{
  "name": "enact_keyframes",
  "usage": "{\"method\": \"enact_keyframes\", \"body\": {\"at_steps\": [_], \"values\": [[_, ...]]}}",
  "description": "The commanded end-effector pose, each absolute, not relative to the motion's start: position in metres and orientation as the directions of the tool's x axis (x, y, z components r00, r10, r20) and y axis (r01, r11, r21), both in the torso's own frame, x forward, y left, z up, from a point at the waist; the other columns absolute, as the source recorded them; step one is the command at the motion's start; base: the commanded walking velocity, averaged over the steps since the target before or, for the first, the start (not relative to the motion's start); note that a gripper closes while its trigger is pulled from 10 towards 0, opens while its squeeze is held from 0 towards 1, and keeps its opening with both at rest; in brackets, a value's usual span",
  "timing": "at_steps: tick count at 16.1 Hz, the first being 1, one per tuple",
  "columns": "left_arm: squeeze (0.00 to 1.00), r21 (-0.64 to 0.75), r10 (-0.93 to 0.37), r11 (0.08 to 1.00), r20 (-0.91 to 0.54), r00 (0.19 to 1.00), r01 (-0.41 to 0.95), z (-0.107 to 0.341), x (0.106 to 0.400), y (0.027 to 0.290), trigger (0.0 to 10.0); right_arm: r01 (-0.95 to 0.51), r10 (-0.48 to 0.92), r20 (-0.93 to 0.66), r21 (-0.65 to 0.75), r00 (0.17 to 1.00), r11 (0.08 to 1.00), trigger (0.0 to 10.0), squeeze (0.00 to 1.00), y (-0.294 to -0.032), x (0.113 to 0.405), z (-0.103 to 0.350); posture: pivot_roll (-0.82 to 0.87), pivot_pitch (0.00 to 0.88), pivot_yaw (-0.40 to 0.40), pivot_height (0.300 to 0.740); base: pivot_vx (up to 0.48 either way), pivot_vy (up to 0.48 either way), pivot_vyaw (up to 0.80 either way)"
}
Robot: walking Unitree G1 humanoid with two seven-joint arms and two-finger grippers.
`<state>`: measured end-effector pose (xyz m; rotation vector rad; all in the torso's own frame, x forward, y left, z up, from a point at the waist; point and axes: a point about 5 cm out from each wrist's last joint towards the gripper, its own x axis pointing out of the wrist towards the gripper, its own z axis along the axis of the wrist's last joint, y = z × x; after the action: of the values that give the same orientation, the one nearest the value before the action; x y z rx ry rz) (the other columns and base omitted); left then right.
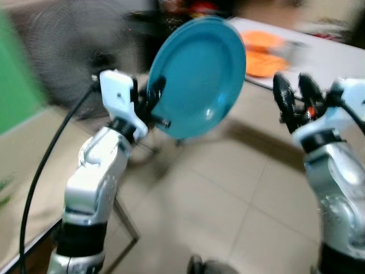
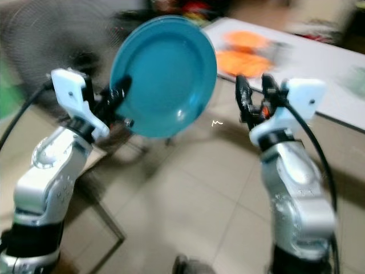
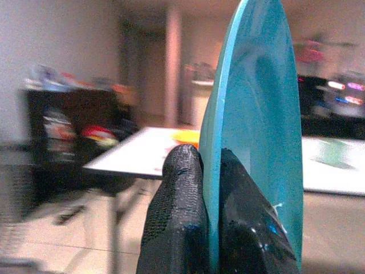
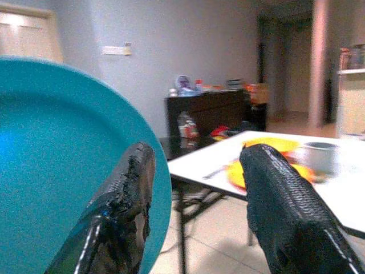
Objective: Setting the table
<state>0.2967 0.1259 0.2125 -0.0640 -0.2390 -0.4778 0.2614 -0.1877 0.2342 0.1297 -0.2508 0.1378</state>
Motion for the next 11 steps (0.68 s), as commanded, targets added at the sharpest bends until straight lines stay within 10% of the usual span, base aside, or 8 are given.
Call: {"method": "enact_keyframes", "body": {"at_steps": [1,11], "values": [[0.00,-0.020,-0.430,0.892,0.276,0.860,0.453,0.214,0.296,0.135,10.0,-0.176,0.143,0.264,0.106,0.954,0.979,10.0,0.00,-0.199,0.262,0.235,0.05,0.000,-0.004,0.740,0.000,0.000,-0.80],[0.00,0.015,-0.361,0.932,0.150,0.920,0.363,0.175,0.284,0.151,10.0,-0.131,0.126,0.056,0.104,0.990,0.986,10.0,0.00,-0.179,0.248,0.176,0.05,0.000,-0.011,0.740,0.000,0.000,-0.80]]}}
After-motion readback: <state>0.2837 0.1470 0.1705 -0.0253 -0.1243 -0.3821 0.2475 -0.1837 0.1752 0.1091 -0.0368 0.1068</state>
